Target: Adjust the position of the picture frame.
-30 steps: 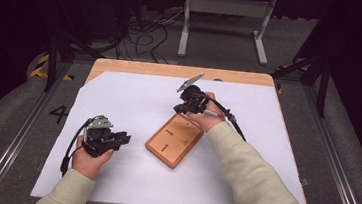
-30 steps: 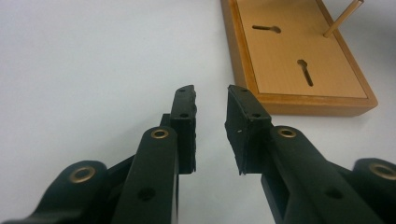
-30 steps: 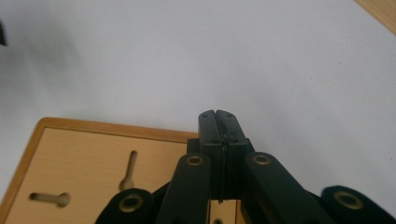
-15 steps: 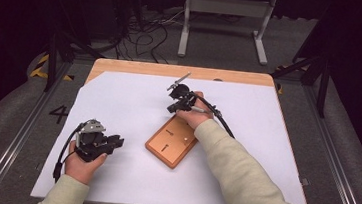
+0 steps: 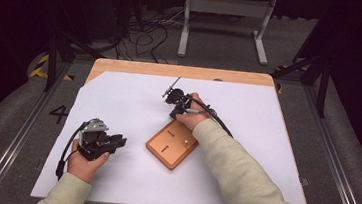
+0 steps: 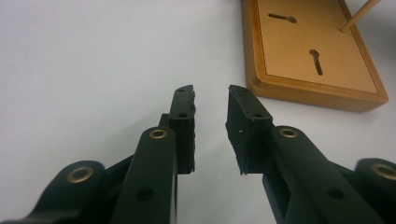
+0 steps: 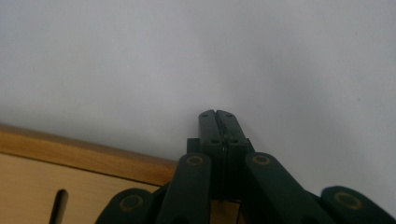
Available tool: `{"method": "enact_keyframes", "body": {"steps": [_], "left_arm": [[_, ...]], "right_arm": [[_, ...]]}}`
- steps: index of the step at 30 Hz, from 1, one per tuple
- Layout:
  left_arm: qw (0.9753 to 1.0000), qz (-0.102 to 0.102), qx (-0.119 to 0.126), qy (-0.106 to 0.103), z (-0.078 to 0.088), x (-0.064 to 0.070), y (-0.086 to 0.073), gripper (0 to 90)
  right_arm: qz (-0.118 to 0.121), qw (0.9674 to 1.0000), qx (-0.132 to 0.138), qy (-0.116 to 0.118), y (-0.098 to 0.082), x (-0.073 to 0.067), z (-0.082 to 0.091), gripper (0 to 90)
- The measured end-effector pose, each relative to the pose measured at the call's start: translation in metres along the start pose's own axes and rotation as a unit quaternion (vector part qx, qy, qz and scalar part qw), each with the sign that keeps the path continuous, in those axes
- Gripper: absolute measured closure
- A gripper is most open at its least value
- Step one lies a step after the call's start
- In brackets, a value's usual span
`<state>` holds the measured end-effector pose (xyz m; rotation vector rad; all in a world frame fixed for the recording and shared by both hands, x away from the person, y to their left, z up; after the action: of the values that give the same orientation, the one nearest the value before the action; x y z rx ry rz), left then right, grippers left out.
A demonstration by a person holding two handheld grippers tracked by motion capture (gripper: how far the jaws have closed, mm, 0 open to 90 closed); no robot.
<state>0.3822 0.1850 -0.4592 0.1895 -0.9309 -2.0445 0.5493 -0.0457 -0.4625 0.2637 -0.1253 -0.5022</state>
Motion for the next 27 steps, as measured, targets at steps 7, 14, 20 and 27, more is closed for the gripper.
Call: {"method": "enact_keyframes", "body": {"steps": [7, 14, 20, 27], "left_arm": [[0.9998, -0.016, -0.004, -0.009, -0.009, 0.006, 0.008, 71.9], [0.9993, -0.027, -0.006, -0.026, -0.011, 0.014, 0.011, 72.8], [0.9981, -0.048, -0.007, -0.037, -0.013, 0.024, 0.015, 73.6], [0.9945, -0.08, -0.008, -0.067, -0.014, 0.036, 0.017, 78.6]], "right_arm": [[-0.005, 0.9995, -0.031, 0.005, -0.025, -0.004, 0.01, 90.0], [-0.006, 0.9989, -0.046, 0.011, -0.051, -0.011, 0.018, 90.0], [-0.015, 0.9982, -0.056, 0.014, -0.07, -0.021, 0.025, 90.0], [-0.036, 0.9993, 0.001, -0.001, -0.085, -0.019, 0.039, 90.0]]}}
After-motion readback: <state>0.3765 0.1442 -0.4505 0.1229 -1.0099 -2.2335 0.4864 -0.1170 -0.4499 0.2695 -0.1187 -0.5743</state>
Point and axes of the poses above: each handheld gripper's, and its own axes: z roughly backward along the jaws, y roughly out of its top, x roughly to its right, the point moved 4 cm from there along -z, roughly forward along the jaws, and after that the axes turned 5 degrees about -x, right-handed, at the moved point
